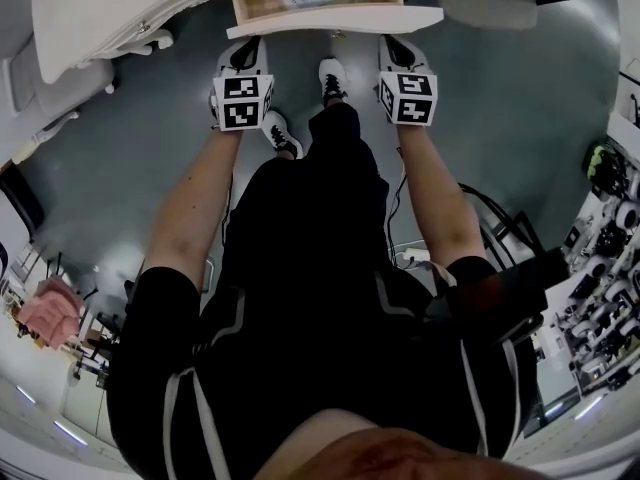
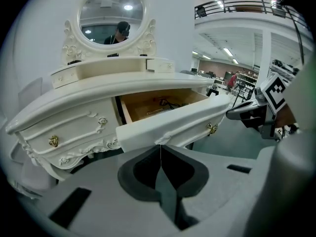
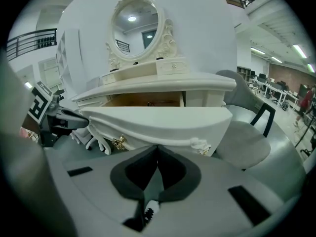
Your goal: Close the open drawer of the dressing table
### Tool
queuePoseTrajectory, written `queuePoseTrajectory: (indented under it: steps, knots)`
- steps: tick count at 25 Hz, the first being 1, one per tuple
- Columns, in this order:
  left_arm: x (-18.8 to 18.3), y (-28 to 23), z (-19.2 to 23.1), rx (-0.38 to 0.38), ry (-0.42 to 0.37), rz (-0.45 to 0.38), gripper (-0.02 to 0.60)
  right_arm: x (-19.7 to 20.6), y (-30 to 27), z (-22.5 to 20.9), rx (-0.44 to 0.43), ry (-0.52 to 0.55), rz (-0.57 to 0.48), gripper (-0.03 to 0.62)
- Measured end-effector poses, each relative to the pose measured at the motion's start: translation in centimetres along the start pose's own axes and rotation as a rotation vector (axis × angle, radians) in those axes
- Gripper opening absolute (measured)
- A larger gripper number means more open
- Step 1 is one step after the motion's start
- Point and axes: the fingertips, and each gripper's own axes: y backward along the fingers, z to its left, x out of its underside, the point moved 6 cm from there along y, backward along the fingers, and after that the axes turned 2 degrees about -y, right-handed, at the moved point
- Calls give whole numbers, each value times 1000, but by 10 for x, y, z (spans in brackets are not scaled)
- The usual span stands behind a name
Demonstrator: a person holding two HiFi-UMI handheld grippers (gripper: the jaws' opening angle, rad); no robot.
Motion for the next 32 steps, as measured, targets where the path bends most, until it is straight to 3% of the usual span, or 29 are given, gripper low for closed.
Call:
queuePoseTrajectory:
  steps: [11, 25, 32]
  knots:
    - [-17, -22, 17, -20, 120, -13, 5, -22, -25, -12, -30, -12, 13, 6]
    - [-37, -47, 37, -51, 108, -5, 5, -46, -53, -16, -64, -5, 11, 6]
    - [-45, -53, 40, -68, 157, -18, 5, -54, -67, -19, -77, -6, 20, 6]
